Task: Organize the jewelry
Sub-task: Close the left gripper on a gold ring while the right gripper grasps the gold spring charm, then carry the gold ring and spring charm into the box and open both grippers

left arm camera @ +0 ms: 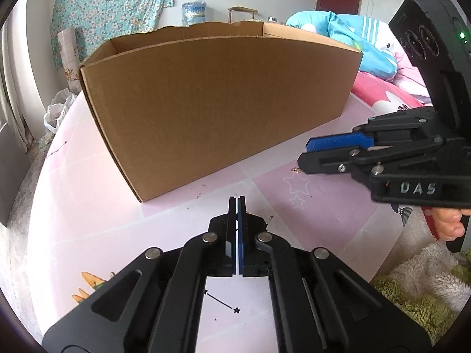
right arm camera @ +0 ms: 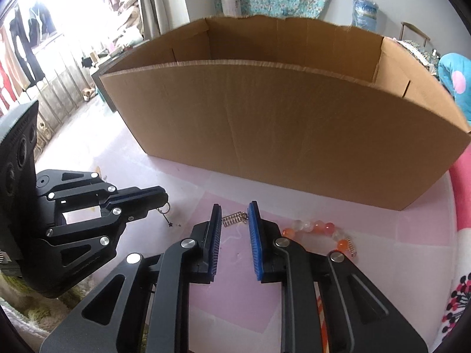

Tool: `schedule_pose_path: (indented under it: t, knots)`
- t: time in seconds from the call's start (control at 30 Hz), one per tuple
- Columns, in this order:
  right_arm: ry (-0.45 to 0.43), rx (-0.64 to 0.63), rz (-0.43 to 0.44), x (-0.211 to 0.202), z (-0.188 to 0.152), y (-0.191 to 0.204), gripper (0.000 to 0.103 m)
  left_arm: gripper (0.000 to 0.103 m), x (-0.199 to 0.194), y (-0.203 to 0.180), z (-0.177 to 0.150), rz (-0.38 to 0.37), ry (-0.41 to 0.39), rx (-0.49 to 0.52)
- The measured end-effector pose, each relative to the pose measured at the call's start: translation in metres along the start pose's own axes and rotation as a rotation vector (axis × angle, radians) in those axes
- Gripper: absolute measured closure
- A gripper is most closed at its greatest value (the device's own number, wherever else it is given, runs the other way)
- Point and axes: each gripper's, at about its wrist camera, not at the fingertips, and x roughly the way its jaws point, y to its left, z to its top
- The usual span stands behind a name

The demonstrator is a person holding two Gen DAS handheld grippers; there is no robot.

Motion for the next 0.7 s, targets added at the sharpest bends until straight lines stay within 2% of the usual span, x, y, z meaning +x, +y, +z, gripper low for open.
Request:
schedule_pose_path:
  t: [0.37, 0.57, 0.7]
  knots:
    - [-0.117, 0.019, 0.018, -0.044, 0.003, -0.005, 0.084, 0.103, -0.033, -0.005, 0.011, 0.008, -0.061, -0.012]
    - [-0.237, 0.028, 0.062, -0.081, 0.022, -0.011, 0.084, 0.103, -0.073, -0.01, 0.038, -0.007, -0.175, 0.023]
    - [-0.318, 0.022, 0.094, -0.103, 0.047, -0.025, 0.084, 0.103, -0.086, -0.016, 0.074, -0.024, -0.249, 0.078]
